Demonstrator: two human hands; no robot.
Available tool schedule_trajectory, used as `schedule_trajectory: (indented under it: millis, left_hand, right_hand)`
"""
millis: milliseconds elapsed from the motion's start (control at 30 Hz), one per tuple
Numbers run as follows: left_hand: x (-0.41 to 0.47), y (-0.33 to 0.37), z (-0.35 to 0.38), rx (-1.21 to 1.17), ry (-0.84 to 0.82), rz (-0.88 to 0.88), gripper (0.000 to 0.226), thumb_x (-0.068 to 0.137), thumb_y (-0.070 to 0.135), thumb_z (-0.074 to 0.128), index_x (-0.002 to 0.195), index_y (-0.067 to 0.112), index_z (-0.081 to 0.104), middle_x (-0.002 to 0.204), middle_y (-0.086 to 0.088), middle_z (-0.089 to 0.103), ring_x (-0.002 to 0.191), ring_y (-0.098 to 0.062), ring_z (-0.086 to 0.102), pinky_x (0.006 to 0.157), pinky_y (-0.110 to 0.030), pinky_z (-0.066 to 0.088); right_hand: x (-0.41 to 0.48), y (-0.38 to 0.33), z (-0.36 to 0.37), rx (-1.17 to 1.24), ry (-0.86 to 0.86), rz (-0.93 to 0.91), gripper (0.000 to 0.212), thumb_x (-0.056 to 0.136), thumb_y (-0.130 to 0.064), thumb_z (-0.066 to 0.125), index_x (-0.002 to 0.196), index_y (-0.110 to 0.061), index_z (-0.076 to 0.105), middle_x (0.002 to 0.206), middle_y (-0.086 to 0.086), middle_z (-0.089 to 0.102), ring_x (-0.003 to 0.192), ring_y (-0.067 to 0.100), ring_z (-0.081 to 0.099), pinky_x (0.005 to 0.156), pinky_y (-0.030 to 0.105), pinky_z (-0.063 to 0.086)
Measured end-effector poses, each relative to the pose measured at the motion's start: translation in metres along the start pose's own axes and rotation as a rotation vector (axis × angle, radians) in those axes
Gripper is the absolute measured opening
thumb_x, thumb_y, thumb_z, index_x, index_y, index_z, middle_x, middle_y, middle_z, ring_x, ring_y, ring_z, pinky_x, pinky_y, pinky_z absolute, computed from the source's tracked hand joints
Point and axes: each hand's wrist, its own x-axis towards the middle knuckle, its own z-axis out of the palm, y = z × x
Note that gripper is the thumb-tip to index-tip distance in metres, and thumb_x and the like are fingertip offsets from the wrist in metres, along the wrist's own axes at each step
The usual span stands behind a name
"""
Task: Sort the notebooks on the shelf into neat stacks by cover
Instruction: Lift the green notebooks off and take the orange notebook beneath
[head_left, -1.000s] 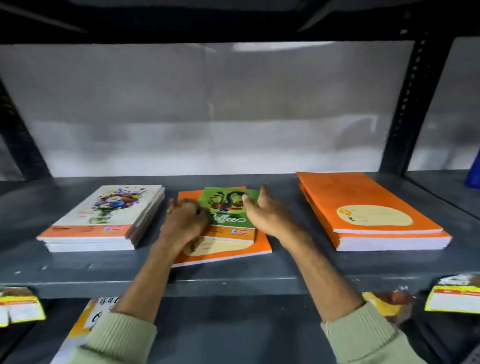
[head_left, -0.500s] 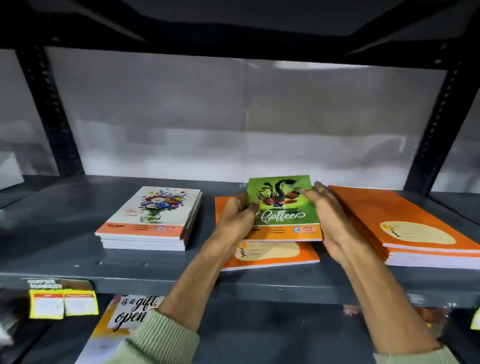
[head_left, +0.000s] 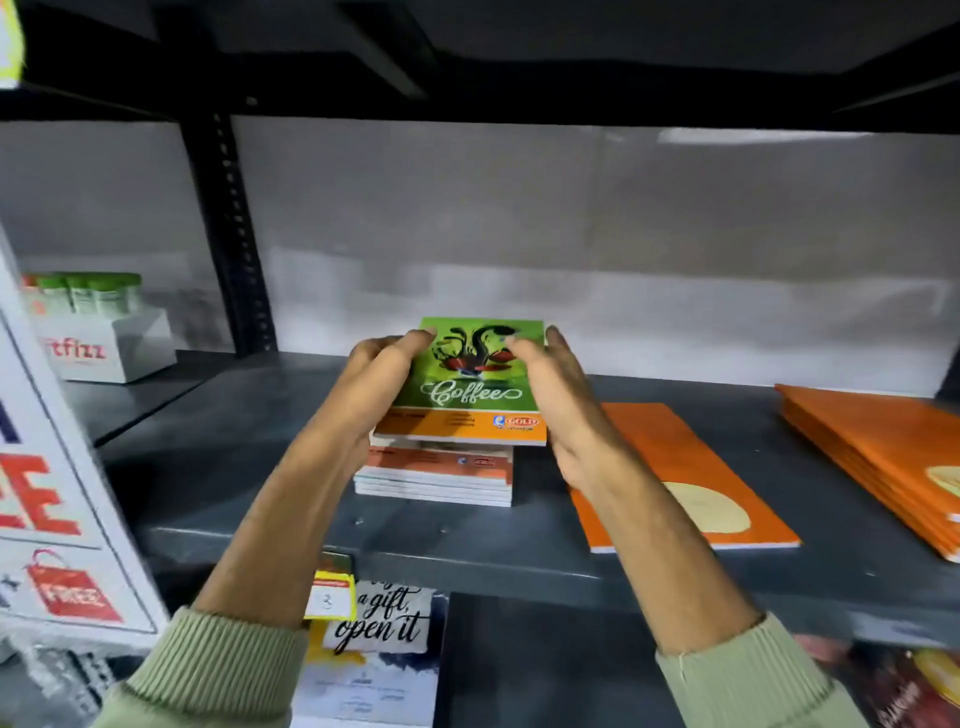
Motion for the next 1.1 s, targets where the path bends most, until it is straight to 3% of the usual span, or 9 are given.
schedule_trajectory:
  millis: [67, 233, 333, 400, 533, 700, 900, 1000, 1100]
  left_hand:
    - [0.006, -0.009, -0.016, 0.044, 0.011, -0.029, 0.065, 0.069, 0.061, 0.072, 0.119, 0.021, 0.061, 0.108, -0.005, 0.075, 0.092, -0.024, 0.074, 0.087, -0.044, 0.058]
    - [0.006, -0.025, -0.028, 0.220, -0.024, -0.112, 0.055, 0.089, 0.056, 0.059, 0.124, 0.015, 0.047, 0.096, -0.001, 0.063, 0.083, -0.016, 0.063, 0.065, -0.026, 0.045]
    - [0.003, -0.021, -0.023, 0.319, -0.055, -0.047, 0.075, 0.090, 0.066, 0.049, 0.146, 0.018, 0.040, 0.143, -0.004, 0.054, 0.129, -0.024, 0.052, 0.105, -0.039, 0.040]
    - [-0.006, -0.014, -0.010, 0.343, -0.045, 0.090, 0.078, 0.091, 0.067, 0.045, 0.155, 0.024, 0.030, 0.164, 0.002, 0.028, 0.149, -0.021, 0.028, 0.120, -0.047, 0.023]
    - [-0.026, -0.007, 0.040, 0.232, -0.140, 0.203, 0.066, 0.094, 0.058, 0.049, 0.149, 0.023, 0.043, 0.157, 0.005, 0.042, 0.144, -0.015, 0.038, 0.119, -0.041, 0.028]
    - [-0.045, -0.032, 0.111, 0.418, -0.358, 0.181, 0.046, 0.099, 0.053, 0.043, 0.096, 0.012, 0.064, 0.101, 0.002, 0.064, 0.102, -0.009, 0.053, 0.087, -0.029, 0.039]
    - [-0.042, -0.077, 0.149, 0.657, -0.294, 0.138, 0.074, 0.089, 0.064, 0.033, 0.118, 0.004, 0.063, 0.150, -0.028, 0.043, 0.148, -0.039, 0.024, 0.121, -0.050, 0.020]
    - [-0.047, -0.074, 0.155, 0.436, -0.233, 0.143, 0.057, 0.078, 0.060, 0.045, 0.094, 0.011, 0.069, 0.113, -0.015, 0.072, 0.116, -0.035, 0.062, 0.107, -0.051, 0.043]
    - [-0.050, -0.067, 0.155, 0.099, -0.217, 0.047, 0.013, 0.087, 0.026, 0.061, 0.100, 0.029, 0.063, 0.100, 0.002, 0.073, 0.094, -0.026, 0.073, 0.090, -0.050, 0.058]
  right_hand:
    - [0.001, 0.013, 0.018, -0.147, 0.018, 0.051, 0.042, 0.092, -0.044, 0.055, 0.131, -0.035, 0.041, 0.129, -0.002, 0.060, 0.092, 0.012, 0.064, 0.087, 0.036, 0.055]
    - [0.003, 0.041, 0.033, -0.609, 0.013, 0.185, 0.083, 0.088, -0.064, 0.044, 0.154, -0.020, 0.021, 0.163, 0.013, 0.021, 0.151, 0.032, 0.016, 0.119, 0.054, 0.019]
    - [0.005, 0.036, 0.015, -0.524, -0.010, 0.170, 0.083, 0.095, -0.063, 0.040, 0.159, -0.024, 0.003, 0.169, 0.006, -0.002, 0.155, 0.026, -0.001, 0.120, 0.052, 0.008]
    - [0.009, 0.028, -0.005, -0.473, 0.050, 0.138, 0.084, 0.096, -0.062, 0.040, 0.159, -0.024, 0.000, 0.169, 0.002, -0.001, 0.155, 0.023, 0.001, 0.121, 0.047, 0.009]
    - [-0.001, 0.012, -0.061, -0.426, 0.147, 0.136, 0.083, 0.096, -0.061, 0.043, 0.160, -0.029, 0.001, 0.167, -0.006, 0.017, 0.153, 0.020, 0.017, 0.119, 0.039, 0.014]
    - [-0.018, 0.019, -0.128, -0.543, 0.303, 0.173, 0.088, 0.095, -0.060, 0.046, 0.160, -0.023, 0.000, 0.168, 0.003, 0.012, 0.153, 0.025, 0.018, 0.121, 0.042, 0.019]
    - [-0.034, 0.037, -0.159, -0.826, 0.264, 0.267, 0.085, 0.097, -0.061, 0.036, 0.160, -0.014, 0.001, 0.167, 0.013, 0.016, 0.152, 0.033, 0.019, 0.118, 0.044, 0.022]
    - [-0.037, 0.033, -0.162, -0.776, 0.251, 0.258, 0.081, 0.098, -0.060, 0.037, 0.160, -0.018, 0.006, 0.167, 0.010, 0.018, 0.152, 0.032, 0.018, 0.117, 0.046, 0.023]
    - [-0.037, 0.037, -0.169, -0.659, 0.278, 0.214, 0.076, 0.097, -0.053, 0.043, 0.159, -0.021, 0.014, 0.166, 0.006, 0.023, 0.152, 0.027, 0.019, 0.116, 0.046, 0.023]
